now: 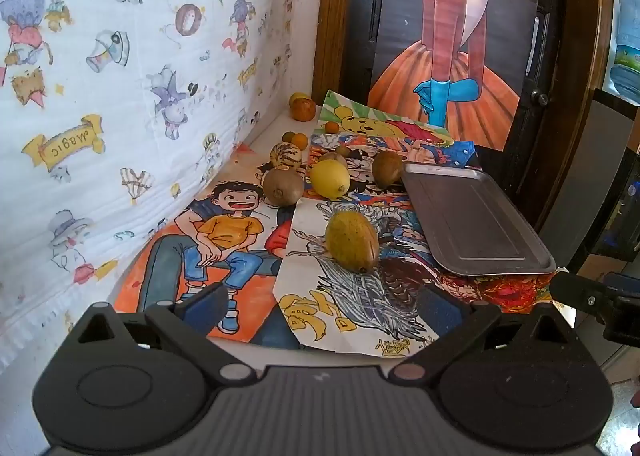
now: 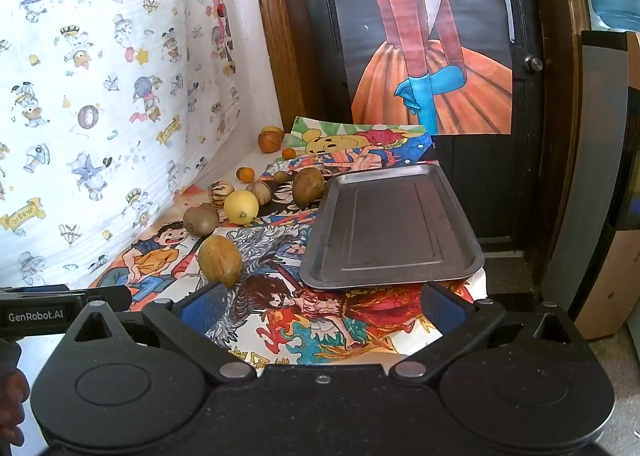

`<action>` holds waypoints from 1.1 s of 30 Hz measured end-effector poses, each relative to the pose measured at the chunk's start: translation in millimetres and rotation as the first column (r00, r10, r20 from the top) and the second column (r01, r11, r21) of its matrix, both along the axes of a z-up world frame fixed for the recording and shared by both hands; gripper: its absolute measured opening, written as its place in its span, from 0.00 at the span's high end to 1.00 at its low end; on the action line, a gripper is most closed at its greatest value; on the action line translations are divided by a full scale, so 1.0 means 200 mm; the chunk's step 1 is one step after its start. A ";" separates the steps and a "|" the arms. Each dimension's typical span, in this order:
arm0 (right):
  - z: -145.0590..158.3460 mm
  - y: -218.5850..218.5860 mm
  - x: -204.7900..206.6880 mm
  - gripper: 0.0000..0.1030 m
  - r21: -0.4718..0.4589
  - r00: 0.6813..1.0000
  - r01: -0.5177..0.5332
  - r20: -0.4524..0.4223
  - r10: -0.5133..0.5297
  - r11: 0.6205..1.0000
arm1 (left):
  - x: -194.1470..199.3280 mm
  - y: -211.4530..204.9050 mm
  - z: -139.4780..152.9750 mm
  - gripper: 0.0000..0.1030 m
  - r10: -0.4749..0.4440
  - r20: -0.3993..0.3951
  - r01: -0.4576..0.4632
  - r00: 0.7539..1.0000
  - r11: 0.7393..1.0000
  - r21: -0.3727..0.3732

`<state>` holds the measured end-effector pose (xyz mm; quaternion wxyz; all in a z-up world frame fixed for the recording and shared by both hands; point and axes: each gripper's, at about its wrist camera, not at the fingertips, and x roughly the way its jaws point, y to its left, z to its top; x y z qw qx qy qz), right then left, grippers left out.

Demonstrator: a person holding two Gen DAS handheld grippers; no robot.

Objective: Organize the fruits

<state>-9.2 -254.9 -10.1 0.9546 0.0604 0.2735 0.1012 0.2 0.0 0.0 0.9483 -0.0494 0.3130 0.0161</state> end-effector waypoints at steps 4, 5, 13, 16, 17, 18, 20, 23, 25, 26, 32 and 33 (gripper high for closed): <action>0.00 0.00 0.00 0.00 0.000 1.000 0.001 -0.001 -0.001 1.000 | 0.00 0.00 0.00 0.01 0.000 -0.001 0.000 1.000 1.000 0.000; 0.00 0.00 0.00 0.00 0.000 1.000 0.001 -0.002 -0.001 1.000 | 0.00 0.00 0.00 0.01 0.000 0.000 0.000 1.000 1.000 0.000; 0.01 0.00 0.00 0.00 0.003 1.000 0.001 -0.002 -0.001 1.000 | 0.00 0.00 0.00 0.01 0.000 -0.002 0.000 1.000 1.000 -0.001; 0.00 0.00 0.00 0.00 0.003 1.000 0.001 -0.005 0.000 1.000 | 0.00 0.00 0.00 0.01 0.002 -0.001 -0.002 1.000 1.000 0.000; 0.00 0.00 0.00 0.00 0.003 1.000 0.001 -0.005 -0.001 1.000 | 0.00 0.00 0.00 0.01 0.001 -0.002 -0.001 1.000 1.000 0.000; -0.01 0.00 0.00 0.00 0.003 1.000 0.000 -0.006 0.000 1.000 | 0.00 0.00 0.00 0.01 0.002 -0.004 -0.002 1.000 1.000 0.000; -0.02 0.00 0.00 0.00 0.003 1.000 0.000 -0.008 0.000 1.000 | 0.00 0.00 0.00 0.01 0.003 -0.005 -0.003 1.000 1.000 0.000; -0.02 -0.01 0.02 0.00 0.004 1.000 0.000 -0.012 0.000 1.000 | 0.00 -0.01 0.00 0.01 0.003 -0.008 -0.003 1.000 1.000 0.000; -0.02 -0.01 0.03 0.00 0.007 1.000 0.001 -0.019 -0.001 1.000 | 0.00 -0.01 -0.01 0.01 0.004 -0.010 -0.004 1.000 1.000 0.000; -0.02 0.00 0.03 0.00 0.010 1.000 0.002 -0.023 -0.002 1.000 | 0.00 -0.01 0.00 0.01 0.004 -0.012 -0.004 1.000 1.000 0.000; -0.03 0.00 0.05 0.00 0.015 0.999 0.003 -0.037 -0.002 1.000 | 0.02 0.00 -0.02 0.01 0.006 -0.025 -0.006 1.000 1.000 -0.001; -0.03 0.00 0.05 0.00 0.016 0.999 0.002 -0.040 -0.001 1.000 | 0.03 0.00 -0.02 0.01 0.006 -0.028 -0.006 1.000 1.000 -0.001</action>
